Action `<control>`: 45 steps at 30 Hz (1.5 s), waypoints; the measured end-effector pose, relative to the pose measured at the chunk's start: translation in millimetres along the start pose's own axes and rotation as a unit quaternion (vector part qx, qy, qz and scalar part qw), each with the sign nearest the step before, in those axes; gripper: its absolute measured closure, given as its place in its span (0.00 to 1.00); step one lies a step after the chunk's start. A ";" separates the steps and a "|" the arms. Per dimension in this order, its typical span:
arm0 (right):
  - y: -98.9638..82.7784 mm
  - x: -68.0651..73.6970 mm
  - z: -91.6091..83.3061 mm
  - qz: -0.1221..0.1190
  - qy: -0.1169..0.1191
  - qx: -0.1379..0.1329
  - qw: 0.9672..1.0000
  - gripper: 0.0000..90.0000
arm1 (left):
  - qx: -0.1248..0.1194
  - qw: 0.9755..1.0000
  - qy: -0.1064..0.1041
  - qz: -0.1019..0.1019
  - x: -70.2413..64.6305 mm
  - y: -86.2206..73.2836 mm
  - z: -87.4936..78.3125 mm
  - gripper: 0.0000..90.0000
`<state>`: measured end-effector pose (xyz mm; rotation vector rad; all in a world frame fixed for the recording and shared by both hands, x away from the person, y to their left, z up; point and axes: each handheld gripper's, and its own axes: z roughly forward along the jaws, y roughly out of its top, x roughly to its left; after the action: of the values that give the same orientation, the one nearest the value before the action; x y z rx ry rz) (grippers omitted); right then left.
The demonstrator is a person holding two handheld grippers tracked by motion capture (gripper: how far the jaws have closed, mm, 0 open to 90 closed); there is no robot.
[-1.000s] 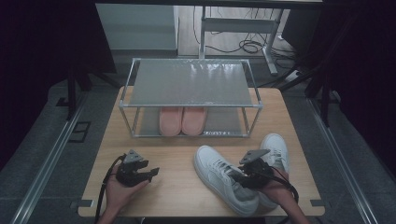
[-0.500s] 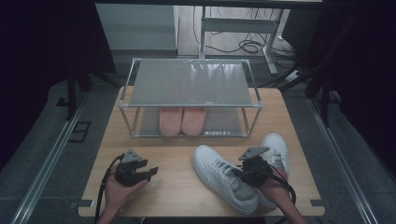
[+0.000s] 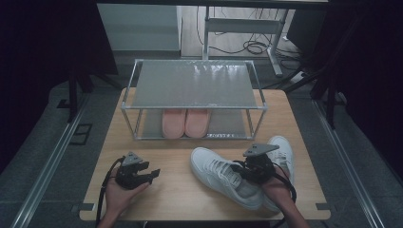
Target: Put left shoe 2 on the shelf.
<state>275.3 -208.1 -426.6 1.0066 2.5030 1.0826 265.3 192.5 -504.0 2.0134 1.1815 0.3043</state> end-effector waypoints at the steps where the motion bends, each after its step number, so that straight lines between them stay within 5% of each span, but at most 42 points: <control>1: 2.4 0.1 -2.4 0.000 0.000 -0.005 1.000 0.89 | 0.000 1.000 0.000 0.000 -0.3 0.0 0.2 0.48; 15: 38.8 -3.0 -38.2 -0.012 0.003 -0.063 0.998 0.89 | 0.003 1.000 -0.002 -0.001 0.8 0.0 0.9 0.48; 34: 88.9 0.7 -50.9 -0.023 0.026 -0.125 0.992 0.89 | 0.008 1.000 -0.006 -0.003 1.0 -0.8 4.9 0.48; 45: 137.7 -7.7 -53.5 -0.015 0.023 -0.155 0.988 0.89 | 0.009 1.000 -0.009 -0.003 0.3 -1.4 7.6 0.48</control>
<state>325.6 -175.3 -291.4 0.8599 2.2780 1.4424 268.7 189.3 -510.2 2.0248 1.1832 0.2733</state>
